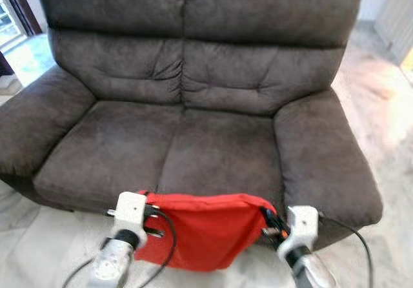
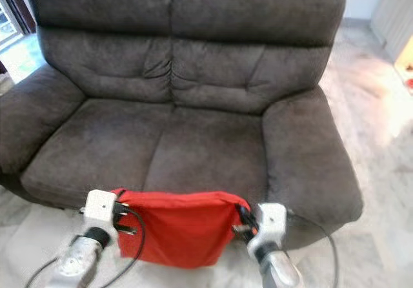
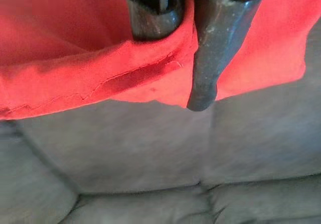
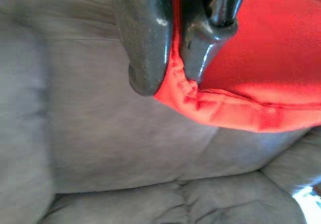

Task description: Move the pillow to the sofa from floor

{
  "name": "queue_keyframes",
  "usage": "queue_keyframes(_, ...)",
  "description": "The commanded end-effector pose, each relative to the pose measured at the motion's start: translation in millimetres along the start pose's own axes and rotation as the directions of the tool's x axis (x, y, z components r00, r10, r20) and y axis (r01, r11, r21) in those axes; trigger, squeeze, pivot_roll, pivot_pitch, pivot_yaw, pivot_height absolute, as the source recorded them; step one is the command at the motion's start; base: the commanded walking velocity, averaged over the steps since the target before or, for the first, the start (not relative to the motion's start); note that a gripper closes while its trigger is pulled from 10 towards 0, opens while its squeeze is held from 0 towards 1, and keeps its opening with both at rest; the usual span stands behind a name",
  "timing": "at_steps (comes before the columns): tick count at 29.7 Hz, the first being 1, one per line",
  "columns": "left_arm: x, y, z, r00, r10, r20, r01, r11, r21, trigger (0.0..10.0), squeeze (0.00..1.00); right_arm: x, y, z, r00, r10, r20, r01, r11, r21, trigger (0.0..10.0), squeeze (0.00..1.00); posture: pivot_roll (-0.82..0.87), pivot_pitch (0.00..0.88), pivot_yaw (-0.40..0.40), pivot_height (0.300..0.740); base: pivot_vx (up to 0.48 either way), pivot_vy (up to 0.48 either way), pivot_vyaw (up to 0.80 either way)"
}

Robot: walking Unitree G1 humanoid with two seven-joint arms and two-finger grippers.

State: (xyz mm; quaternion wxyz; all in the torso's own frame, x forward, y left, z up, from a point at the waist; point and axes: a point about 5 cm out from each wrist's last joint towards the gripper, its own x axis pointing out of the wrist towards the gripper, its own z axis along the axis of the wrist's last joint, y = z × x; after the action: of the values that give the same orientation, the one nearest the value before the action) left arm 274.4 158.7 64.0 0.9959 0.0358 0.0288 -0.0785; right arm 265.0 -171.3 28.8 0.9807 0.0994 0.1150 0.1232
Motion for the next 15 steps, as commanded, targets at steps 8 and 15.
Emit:
queue_keyframes(8, 0.1, 9.6, 21.1, 0.995, 0.008, 0.098, -0.011, 0.999, 0.031, 10.0, 0.0, 4.6, 3.4, 11.8, 0.998, 0.006, 0.059, -0.006, 1.0, -0.006, 10.0, 0.0, 0.01, 0.129, 0.014, 0.74, 0.0, 0.0, 0.0)
queue_keyframes(15, -1.6, 13.0, 28.6, 0.992, 0.022, 0.124, -0.027, 0.999, 0.037, 10.0, 0.0, 2.9, 4.7, 10.8, 0.998, 0.001, 0.063, -0.001, 1.0, -0.003, 10.0, 0.0, 0.0, 0.126, 0.017, 0.74, 0.0, 0.0, 0.0)
